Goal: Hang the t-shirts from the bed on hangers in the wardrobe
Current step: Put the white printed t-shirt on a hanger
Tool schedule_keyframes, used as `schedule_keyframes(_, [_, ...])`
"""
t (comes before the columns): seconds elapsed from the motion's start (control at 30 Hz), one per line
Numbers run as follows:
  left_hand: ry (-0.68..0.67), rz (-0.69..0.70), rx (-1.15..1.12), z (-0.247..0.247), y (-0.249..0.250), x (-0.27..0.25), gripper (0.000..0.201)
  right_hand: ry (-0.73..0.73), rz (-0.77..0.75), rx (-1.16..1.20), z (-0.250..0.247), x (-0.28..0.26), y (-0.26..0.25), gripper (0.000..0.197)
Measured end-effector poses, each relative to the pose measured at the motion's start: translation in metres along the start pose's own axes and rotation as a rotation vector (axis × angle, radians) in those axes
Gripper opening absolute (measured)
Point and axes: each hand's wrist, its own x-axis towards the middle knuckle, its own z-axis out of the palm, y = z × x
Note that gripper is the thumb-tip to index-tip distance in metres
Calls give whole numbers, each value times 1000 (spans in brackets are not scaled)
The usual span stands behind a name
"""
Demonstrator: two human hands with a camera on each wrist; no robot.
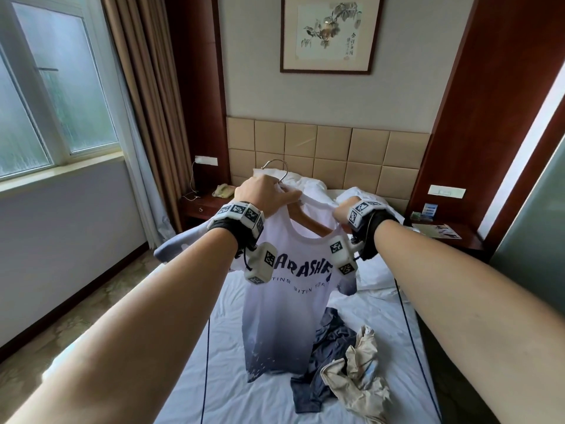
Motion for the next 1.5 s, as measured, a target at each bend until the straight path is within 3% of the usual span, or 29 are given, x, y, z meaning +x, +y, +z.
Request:
schedule_keyframes(0.07, [-98, 7, -41, 2, -3, 5, 59, -28, -13, -83, -7, -14, -17, 39])
schedule_keyframes(0.17, [-184, 11, -138, 3, -6, 9, 60, -95, -163, -200, -11, -33, -38, 23])
schedule_keyframes(0.23, [-216, 13, -228, 2, -4, 8, 51, -130, -293, -262, -10, -42, -45, 25])
schedule_keyframes(0.33, [-227, -7, -354, 3, -1, 13, 55, -177, -413, -308, -4, -49, -58, 29])
schedule_keyframes(0.43, [-258, 6, -432, 3, 1, 19, 62, -43, -490, -400, 2, -49, -67, 50])
schedule_keyframes(0.57, [-296, 83, -496, 0, 5, 22, 48, 171, -558, -300, -1, -53, -64, 63])
schedule_keyframes(0.63, [-332, 107, -567, -1, 6, 21, 67, 226, -594, -259, -5, -55, -61, 59])
schedule_keyframes(0.7, [-319, 102, -558, -3, 9, 14, 76, 255, -576, -205, -9, -52, -59, 53])
schedule_keyframes(0.8, [-245, 52, -495, -4, 3, 8, 60, 301, -480, -149, -17, -44, -52, 47])
schedule_keyframes(1.1, [-12, -132, -290, -8, -34, 9, 44, 423, -321, -148, -36, -28, -27, 38])
schedule_keyframes(1.3, [-16, -288, -139, -18, -24, 9, 30, 487, -266, -144, -43, -33, -32, 35])
schedule_keyframes(1.43, [-96, -171, -234, -18, -16, 6, 35, 497, -275, -142, -48, -40, -35, 36])
schedule_keyframes(1.5, [-42, -91, -285, -17, -18, 3, 38, 499, -292, -145, -49, -45, -37, 35])
